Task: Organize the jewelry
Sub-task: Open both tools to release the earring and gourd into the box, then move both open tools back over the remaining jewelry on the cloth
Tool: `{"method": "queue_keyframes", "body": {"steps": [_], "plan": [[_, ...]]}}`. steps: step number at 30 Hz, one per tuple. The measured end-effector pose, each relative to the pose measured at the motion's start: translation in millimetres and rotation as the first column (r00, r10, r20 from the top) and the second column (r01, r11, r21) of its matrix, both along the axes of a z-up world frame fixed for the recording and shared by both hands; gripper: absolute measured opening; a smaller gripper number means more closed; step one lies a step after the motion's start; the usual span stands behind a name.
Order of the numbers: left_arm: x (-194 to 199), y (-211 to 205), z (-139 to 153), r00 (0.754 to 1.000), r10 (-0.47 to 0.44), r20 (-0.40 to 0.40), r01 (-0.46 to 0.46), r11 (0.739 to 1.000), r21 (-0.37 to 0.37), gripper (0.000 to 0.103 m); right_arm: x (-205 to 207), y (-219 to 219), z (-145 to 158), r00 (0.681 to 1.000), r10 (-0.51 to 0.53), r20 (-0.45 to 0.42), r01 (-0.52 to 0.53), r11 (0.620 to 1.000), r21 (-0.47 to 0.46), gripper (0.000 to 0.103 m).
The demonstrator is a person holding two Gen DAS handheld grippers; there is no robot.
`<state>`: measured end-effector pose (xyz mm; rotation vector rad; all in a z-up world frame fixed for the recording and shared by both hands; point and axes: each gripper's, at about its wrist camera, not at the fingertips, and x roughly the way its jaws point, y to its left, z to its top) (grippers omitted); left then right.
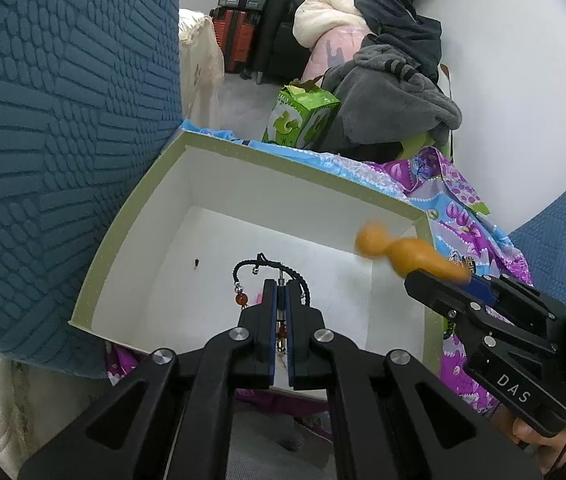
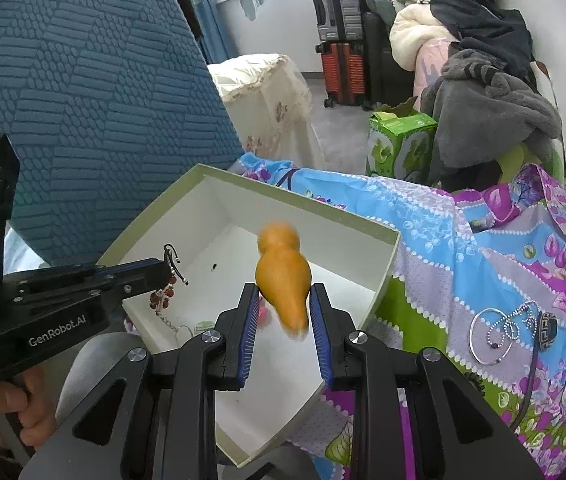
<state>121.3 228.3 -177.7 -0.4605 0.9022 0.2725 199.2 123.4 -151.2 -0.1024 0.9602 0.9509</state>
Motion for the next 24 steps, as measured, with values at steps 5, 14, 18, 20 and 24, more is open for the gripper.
{"method": "queue_keyframes", "body": {"steps": [5,14,18,20,24], "plan": [[0.9,-2.2,9.6,1.0,0.005,-0.02,-0.004,0.999,0.037,0.003,1.7,-2.2,2.8,1.0,0.001,-0.016,-0.001,1.0,0.012,0.024],[-3.6,-18.6,60.4,0.997,0.005,0.076,-0.013,0.995,0.102,0.05,7.9,-30.1,43.5,0.998,-0.032,0.045,0.029,0.996,0.084,0.025],[-2.9,-33.8,87.6,0.992,-0.02,0.124,0.004,0.992,0.129,0.05,12.2,-53.0,72.2,0.994,-0.069,0.087,0.057,0.99,0.126,0.025],[-1.7,-41.5,98.9,0.989,-0.029,0.148,0.009,0.991,0.135,0.05,14.4,-66.0,86.1,0.99,-0.089,0.107,0.073,0.987,0.144,0.025],[-1.7,-64.0,126.0,0.975,-0.067,0.214,0.035,0.988,0.148,0.05,16.7,-94.7,111.8,0.98,-0.128,0.149,0.101,0.98,0.174,0.025]]}}
